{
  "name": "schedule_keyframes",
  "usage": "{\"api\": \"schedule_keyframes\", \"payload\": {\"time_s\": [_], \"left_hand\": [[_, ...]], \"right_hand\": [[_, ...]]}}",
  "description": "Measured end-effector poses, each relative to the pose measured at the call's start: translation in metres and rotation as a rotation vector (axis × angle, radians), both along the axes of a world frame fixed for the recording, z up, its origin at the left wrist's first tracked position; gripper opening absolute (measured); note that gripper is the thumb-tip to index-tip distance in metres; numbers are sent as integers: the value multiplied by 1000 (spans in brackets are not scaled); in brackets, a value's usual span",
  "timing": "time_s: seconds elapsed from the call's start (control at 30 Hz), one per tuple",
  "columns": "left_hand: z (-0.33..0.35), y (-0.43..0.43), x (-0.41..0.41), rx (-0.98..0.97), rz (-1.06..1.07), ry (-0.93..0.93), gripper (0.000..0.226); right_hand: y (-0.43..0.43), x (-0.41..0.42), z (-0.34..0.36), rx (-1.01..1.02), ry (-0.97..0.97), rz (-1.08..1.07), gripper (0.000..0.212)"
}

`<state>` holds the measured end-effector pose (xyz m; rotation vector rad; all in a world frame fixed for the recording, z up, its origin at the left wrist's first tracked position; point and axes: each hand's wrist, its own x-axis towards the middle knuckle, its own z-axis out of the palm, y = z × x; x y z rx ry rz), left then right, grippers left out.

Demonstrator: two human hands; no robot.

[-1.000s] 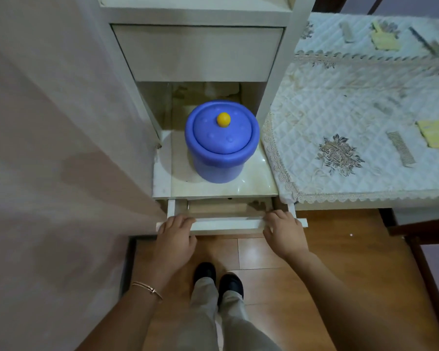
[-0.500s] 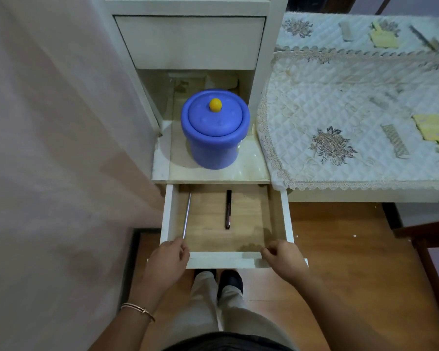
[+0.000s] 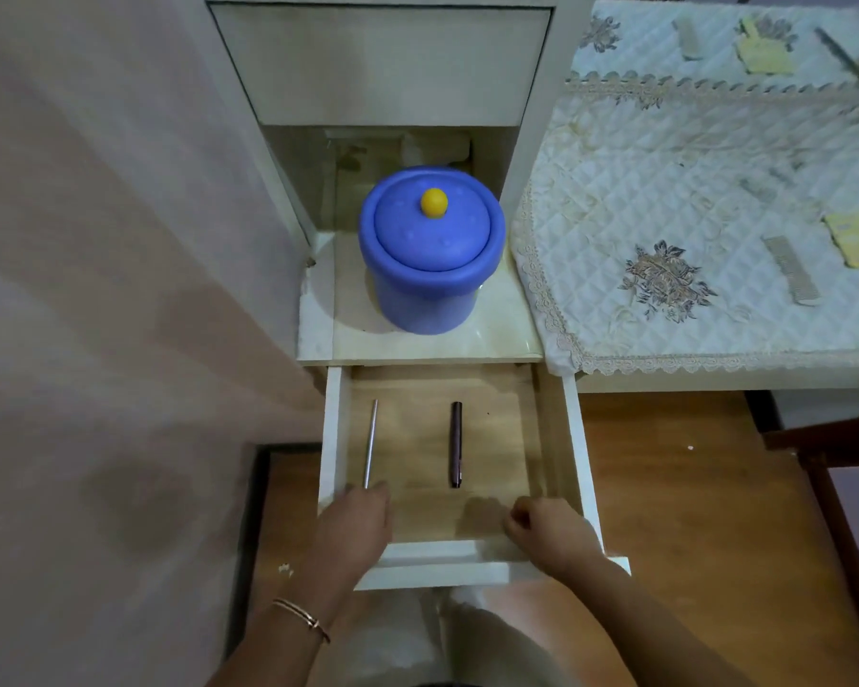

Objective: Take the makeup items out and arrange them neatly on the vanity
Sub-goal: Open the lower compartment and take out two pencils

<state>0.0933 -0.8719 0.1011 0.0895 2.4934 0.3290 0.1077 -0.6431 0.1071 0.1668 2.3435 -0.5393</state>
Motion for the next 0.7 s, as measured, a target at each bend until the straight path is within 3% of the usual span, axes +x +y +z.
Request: {"api": "schedule_keyframes", "payload": {"time_s": [0.3, 0.47, 0.6, 0.7], "left_hand": [[-37, 12, -69, -104, 104, -27, 38], [-47, 14, -77, -104, 175, -110, 37], [-42, 14, -79, -146, 89, -76, 35], [-27, 17, -77, 10, 85, -16, 38]], "right_hand": [[-60, -72, -41, -136, 14, -372, 25], [-71, -76, -62, -47, -2, -380, 27], [-71, -74, -63, -88, -4, -376, 30], [-61, -69, -49, -160, 25, -389, 26]]}}
